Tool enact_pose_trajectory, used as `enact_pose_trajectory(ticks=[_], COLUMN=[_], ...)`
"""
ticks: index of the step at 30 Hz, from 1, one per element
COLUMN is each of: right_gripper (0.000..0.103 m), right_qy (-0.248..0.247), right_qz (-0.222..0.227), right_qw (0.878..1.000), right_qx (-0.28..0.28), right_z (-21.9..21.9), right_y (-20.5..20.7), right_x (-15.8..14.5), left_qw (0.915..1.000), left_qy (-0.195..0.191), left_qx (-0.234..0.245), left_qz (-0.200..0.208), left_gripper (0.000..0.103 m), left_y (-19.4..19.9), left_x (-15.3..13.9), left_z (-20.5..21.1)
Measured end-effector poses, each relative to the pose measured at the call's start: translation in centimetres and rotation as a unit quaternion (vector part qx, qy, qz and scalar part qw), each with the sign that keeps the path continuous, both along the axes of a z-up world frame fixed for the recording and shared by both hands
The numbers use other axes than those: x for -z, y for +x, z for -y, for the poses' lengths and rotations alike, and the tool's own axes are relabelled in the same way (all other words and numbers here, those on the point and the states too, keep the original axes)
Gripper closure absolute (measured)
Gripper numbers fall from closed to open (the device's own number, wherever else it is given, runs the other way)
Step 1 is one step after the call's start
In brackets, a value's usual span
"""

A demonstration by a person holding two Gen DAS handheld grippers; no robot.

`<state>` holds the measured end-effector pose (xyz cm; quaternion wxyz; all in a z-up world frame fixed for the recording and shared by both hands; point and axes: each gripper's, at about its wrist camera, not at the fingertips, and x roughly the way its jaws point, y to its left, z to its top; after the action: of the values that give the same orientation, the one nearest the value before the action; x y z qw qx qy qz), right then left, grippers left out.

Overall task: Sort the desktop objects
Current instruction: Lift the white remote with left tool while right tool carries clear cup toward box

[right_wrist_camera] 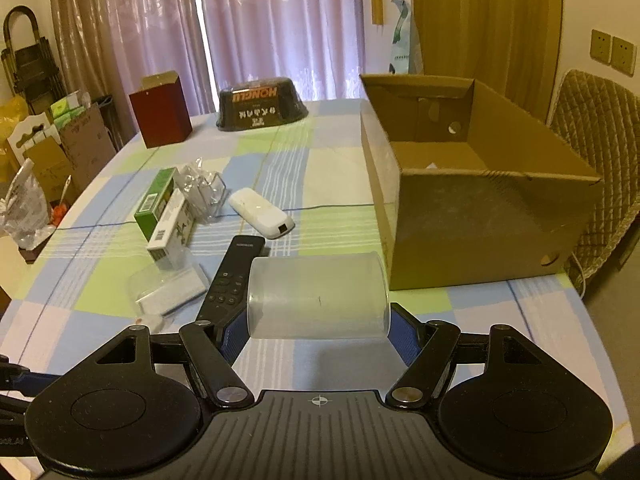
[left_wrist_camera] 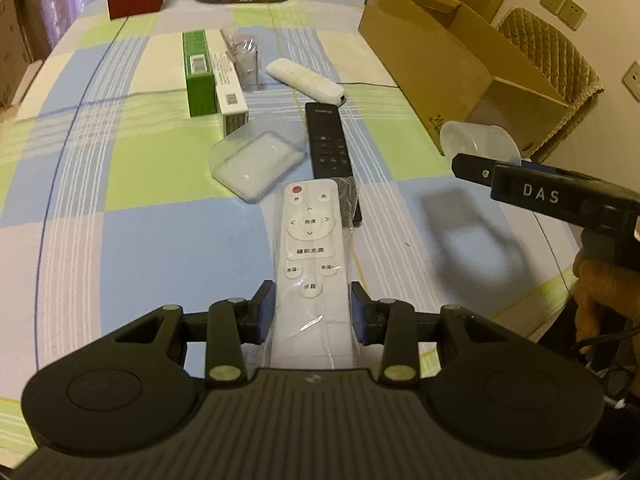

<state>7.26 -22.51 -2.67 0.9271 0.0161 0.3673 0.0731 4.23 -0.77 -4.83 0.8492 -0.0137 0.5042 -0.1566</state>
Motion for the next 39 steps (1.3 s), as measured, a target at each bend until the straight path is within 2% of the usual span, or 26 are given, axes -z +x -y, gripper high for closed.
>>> enact_pose_trajectory(ticks=[19,39], right_gripper=[0.032,0.032], right_qy=[0.005,0.017], right_qz=[0.030,0.035], right_qw=[0.999,0.999], right_qx=[0.021,0.034], right_z=[3.9,5.9], right_y=[-2.2,-2.4], right_x=[-4.3,-4.8], left_qw=[0.9975,0.9962], left_qy=[0.010,0.019], left_qx=[0.028,0.046], left_qz=[0.064,0.072], left_gripper=[0.070,0.070], left_y=[0.3,0.9], left_x=[-5.1,-6.1], left_z=[4.5,6.5])
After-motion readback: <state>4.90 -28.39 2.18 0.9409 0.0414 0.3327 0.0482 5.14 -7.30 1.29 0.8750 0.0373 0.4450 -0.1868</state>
